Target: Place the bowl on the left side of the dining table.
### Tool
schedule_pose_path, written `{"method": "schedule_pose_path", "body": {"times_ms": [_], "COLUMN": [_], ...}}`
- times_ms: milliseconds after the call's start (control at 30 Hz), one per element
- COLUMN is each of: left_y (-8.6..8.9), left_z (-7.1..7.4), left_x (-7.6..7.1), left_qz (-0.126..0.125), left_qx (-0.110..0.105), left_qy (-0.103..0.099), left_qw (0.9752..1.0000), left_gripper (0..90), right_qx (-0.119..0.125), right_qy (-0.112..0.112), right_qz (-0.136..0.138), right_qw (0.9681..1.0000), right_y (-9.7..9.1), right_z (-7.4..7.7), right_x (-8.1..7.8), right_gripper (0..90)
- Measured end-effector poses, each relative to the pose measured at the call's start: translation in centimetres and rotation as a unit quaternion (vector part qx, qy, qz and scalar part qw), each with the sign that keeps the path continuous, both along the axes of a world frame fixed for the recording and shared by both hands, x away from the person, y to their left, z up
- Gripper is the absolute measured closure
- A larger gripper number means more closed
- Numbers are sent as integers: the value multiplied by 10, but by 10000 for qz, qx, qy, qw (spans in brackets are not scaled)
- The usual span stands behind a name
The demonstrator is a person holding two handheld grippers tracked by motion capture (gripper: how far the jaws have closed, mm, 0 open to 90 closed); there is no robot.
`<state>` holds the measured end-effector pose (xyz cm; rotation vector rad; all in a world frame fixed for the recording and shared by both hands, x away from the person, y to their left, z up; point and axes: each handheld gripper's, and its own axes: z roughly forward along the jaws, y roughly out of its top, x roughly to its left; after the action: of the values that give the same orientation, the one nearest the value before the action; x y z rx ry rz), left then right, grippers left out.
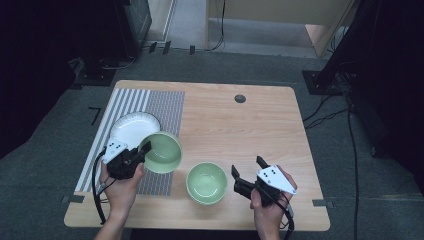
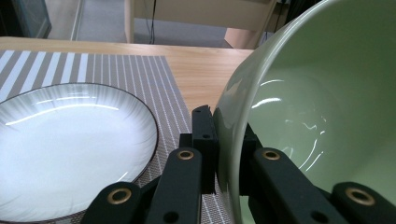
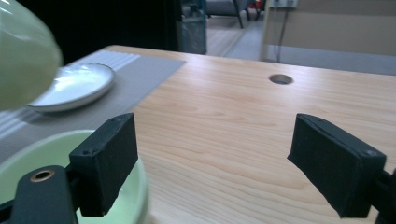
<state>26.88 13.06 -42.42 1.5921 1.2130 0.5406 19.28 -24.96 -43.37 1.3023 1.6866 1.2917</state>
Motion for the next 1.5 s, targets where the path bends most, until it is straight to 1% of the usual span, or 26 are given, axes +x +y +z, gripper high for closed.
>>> {"method": "schedule_pose_path", "body": {"times_ms": [167,233,300,333,367,433,467,500,567,600,667,733,767,800,967,1000,1033,1067,1200,1267,1300,1333,1500], "left_y": [9,10,15,15,18,20,22,22,25,28,29,33,33,37,42,44,44,47,51,55,55,56,62], "left_z": [-1,-1,-2,-2,-3,-3,-4,-4,-5,-6,-6,-8,-8,-9,-11,-11,-11,-12,-13,-14,-14,-14,-14], "left_x": [3,3,5,5,6,7,7,7,8,9,10,11,11,13,15,15,15,16,17,19,19,19,21], "left_qz": [111,143,197,197,244,257,291,291,324,368,382,452,452,467,553,583,583,619,675,713,713,724,782], "left_qx": [-18,-25,-45,-45,-35,-24,-34,-34,-48,-63,-67,-81,-81,-78,-101,-101,-101,-118,-121,-133,-133,-134,-182], "left_qy": [18,19,36,36,39,56,57,57,78,96,107,136,136,154,176,188,188,192,207,225,225,235,253], "left_qw": [9999,9999,9998,9998,9997,9997,9996,9996,9994,9993,9992,9989,9989,9988,9983,9981,9981,9978,9974,9971,9971,9970,9964], "left_gripper": [846,846,846,846,846,846,846,846,846,846,846,846,846,846,845,846,845,845,845,846,845,845,846], "right_qx": [-91,-97,-102,-102,-123,-121,-110,-110,-147,-177,-203,-259,-259,-286,-244,-291,-291,-247,-337,-380,-380,-394,-430], "right_qy": [111,130,216,216,267,296,383,383,475,495,513,605,605,692,814,876,876,950,1082,1131,1131,1213,1448], "right_qz": [-187,-213,-321,-321,-394,-424,-476,-476,-544,-566,-604,-688,-688,-743,-800,-838,-838,-853,-866,-913,-913,-979,-1126], "right_qw": [9997,9996,9992,9992,9988,9986,9981,9981,9973,9970,9966,9955,9955,9944,9932,9922,9922,9915,9898,9887,9887,9870,9821], "right_y": [-13,-15,-23,-23,-28,-30,-34,-34,-41,-43,-46,-54,-54,-60,-68,-73,-73,-77,-85,-93,-93,-100,-117], "right_z": [-8,-10,-16,-16,-22,-24,-29,-29,-35,-36,-38,-44,-44,-49,-55,-59,-59,-61,-66,-69,-69,-71,-80], "right_x": [4,4,6,6,9,9,11,11,13,13,14,16,16,17,18,19,19,19,16,15,15,14,11], "right_gripper": [151,151,151,151,152,152,152,152,152,152,152,152,152,152,152,151,151,151,151,151,151,151,152]}}
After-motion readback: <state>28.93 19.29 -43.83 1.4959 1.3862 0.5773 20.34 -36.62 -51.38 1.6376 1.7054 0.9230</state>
